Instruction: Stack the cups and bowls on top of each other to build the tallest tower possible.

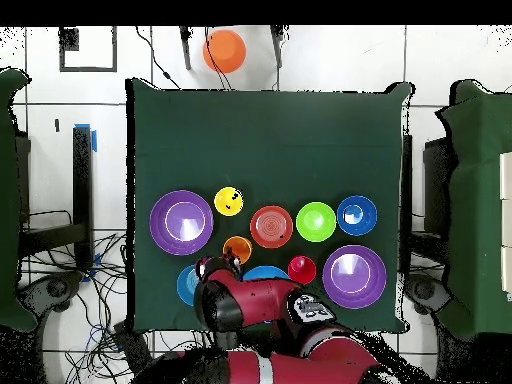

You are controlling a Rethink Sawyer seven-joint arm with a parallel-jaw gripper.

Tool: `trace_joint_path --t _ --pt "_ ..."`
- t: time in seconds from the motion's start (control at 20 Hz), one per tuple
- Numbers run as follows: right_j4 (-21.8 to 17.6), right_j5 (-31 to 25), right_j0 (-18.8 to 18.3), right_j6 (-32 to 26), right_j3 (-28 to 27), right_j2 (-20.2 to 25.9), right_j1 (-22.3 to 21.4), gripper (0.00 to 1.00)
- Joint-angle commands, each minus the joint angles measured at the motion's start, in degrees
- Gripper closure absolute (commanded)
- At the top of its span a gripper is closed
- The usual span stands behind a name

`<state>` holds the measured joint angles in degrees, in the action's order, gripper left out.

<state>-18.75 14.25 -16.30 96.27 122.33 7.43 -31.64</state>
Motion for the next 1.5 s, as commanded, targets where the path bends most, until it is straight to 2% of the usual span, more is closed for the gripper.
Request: trace_joint_path --t 0.05,0.15,0.5,0.75,1.0,1.05,1.15,1.3,1.5 --pt "0.54 1.58 0.87 8.55 -5.61 1.65 1.41 0.00" --pt "0.66 1.03 0.84 8.48 -5.72 1.81 1.04 0.00" --pt "2.72 -5.12 0.85 8.47 -3.91 2.23 -4.24 0.00" --pt "1.61 -5.24 -0.31 7.59 -4.99 2.82 -3.56 0.00" --pt "1.66 -4.85 1.03 7.18 -5.49 0.88 -2.75 0.00" --pt "1.73 -5.24 1.62 6.83 -5.80 -0.03 -2.66 1.00" --pt "2.36 -5.62 2.86 6.63 -6.26 -1.42 -2.48 1.00" --pt "1.76 -2.59 2.21 7.74 -6.41 0.06 -1.16 1.00" --pt "2.74 -1.71 3.70 8.46 -7.12 -0.60 -0.48 1.00"
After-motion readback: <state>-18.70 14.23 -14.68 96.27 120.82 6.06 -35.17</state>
